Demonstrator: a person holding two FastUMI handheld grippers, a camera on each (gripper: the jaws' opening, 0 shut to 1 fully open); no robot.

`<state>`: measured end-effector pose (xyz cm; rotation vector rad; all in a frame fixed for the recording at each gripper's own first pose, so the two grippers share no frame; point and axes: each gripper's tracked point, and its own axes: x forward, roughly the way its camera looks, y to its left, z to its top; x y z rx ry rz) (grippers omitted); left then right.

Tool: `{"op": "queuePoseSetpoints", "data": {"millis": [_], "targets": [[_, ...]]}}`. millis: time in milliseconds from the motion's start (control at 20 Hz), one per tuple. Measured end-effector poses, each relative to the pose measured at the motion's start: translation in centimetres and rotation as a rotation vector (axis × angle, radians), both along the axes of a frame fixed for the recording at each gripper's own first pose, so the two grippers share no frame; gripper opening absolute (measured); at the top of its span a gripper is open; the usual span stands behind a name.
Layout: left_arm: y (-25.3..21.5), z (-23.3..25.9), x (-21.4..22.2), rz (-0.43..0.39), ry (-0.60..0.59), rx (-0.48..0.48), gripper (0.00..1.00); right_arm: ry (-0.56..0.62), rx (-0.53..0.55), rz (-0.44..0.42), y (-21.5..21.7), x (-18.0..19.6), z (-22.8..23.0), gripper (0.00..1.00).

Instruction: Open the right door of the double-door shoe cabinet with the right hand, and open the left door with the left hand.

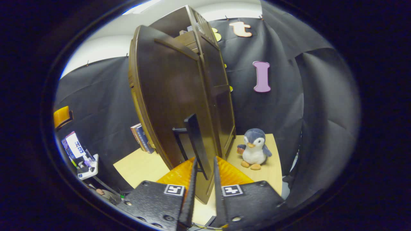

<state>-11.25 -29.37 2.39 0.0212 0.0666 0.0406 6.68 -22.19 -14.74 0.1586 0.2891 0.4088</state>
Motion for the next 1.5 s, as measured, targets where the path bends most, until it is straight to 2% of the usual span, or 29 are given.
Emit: {"op": "queuePoseSetpoints", "data": {"millis": [50,100,250,300,350,450,600,800,950,1000,1100,1350,1500], "targets": [[0.1,0.1,0.4,-0.011,-0.005,0.001,0.96,-0.006,-0.002,-0.042,-1.3,-0.4,0.2,0.45],[0.1,0.2,0.8,-0.022,-0.011,0.0,0.96,-0.013,-0.01,-0.082,-2.4,-0.8,0.6,0.49],[0.2,-0.2,1.5,-0.055,-0.014,-0.009,0.96,-0.048,-0.067,-0.169,-4.7,-2.2,1.6,0.8],[0.2,-0.3,1.8,-0.066,-0.01,-0.013,0.96,-0.061,-0.094,-0.207,-5.3,-2.6,2.0,0.85],[0.5,-0.5,2.2,-0.077,-0.005,-0.017,0.96,-0.068,-0.11,-0.254,-5.9,-3.1,2.4,0.94],[2.0,-0.9,3.4,-0.098,-0.008,-0.016,0.96,-0.092,-0.077,-0.338,-5.7,-3.9,4.1,0.99],[5.3,-2.3,5.9,-0.119,0.013,-0.008,0.96,-0.125,-0.043,-0.402,-4.0,-5.0,6.4,0.99],[11.2,-3.2,9.7,-0.119,0.015,-0.007,0.96,-0.173,-0.055,-0.467,-0.2,-6.3,9.4,0.99],[15.9,-3.9,12.9,-0.106,0.001,0.001,0.96,-0.182,-0.036,-0.473,4.4,-7.1,10.7,0.99],[17.4,-4.4,13.8,-0.102,-0.002,0.0,1.0,-0.185,-0.04,-0.469,6.0,-7.4,11.1,0.99],[19.6,-5.1,16.0,-0.1,-0.014,-0.012,0.96,-0.2,-0.056,-0.476,8.5,-7.6,11.8,1.0],[22.3,-7.3,22.2,-0.117,-0.034,-0.041,0.96,-0.196,-0.086,-0.465,15.5,-8.1,12.3,0.99],[22.3,-9.0,26.3,-0.119,-0.045,-0.053,0.96,-0.17,-0.107,-0.46,17.9,-8.0,12.2,0.99]]}}
